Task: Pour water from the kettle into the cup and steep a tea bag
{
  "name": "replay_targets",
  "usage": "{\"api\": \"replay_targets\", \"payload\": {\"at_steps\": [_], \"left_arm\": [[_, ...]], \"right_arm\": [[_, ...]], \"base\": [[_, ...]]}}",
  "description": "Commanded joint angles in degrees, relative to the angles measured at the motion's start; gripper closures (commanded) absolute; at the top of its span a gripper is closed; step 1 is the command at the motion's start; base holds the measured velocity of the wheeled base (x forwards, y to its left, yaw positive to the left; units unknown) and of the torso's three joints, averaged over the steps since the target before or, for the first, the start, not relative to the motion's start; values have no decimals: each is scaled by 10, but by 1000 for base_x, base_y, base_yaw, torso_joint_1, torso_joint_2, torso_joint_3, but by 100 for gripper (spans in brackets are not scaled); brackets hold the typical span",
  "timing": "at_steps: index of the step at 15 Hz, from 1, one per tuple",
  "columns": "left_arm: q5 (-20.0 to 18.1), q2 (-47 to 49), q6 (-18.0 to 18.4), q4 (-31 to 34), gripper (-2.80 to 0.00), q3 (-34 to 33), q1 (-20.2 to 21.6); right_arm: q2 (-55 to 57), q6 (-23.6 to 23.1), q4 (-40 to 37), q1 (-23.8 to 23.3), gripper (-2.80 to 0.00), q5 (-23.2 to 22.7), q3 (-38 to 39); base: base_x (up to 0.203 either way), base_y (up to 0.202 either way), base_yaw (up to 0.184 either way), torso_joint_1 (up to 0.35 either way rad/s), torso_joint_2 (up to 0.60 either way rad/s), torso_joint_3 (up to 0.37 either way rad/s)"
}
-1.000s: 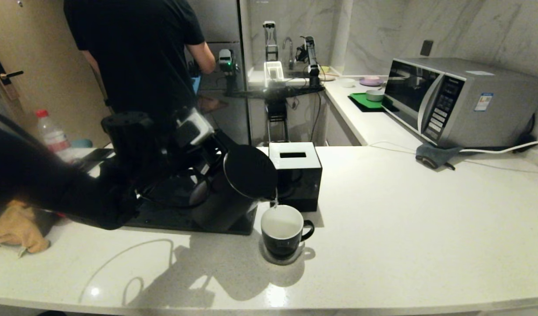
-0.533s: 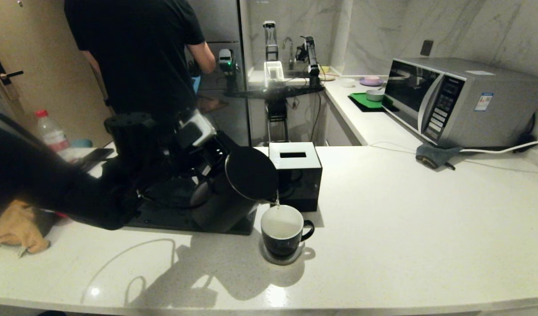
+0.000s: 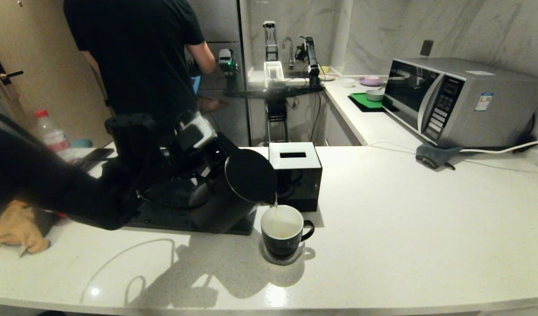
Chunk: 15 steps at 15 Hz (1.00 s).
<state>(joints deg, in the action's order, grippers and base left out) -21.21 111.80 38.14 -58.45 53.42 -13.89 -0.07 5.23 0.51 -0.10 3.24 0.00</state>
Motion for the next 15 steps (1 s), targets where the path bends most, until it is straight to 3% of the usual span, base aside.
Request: {"api": "replay_targets", "payload": {"at_steps": [1, 15], "left_arm": [[0, -3, 4, -3, 0, -2, 0], [1, -8, 29, -3, 0, -5, -1]], "right_arm": [[1, 0, 0, 0, 0, 0, 0], [1, 0, 0, 0, 0, 0, 0]], "base": [[0, 0, 0, 0, 0, 0], [0, 0, 0, 0, 0, 0]]}}
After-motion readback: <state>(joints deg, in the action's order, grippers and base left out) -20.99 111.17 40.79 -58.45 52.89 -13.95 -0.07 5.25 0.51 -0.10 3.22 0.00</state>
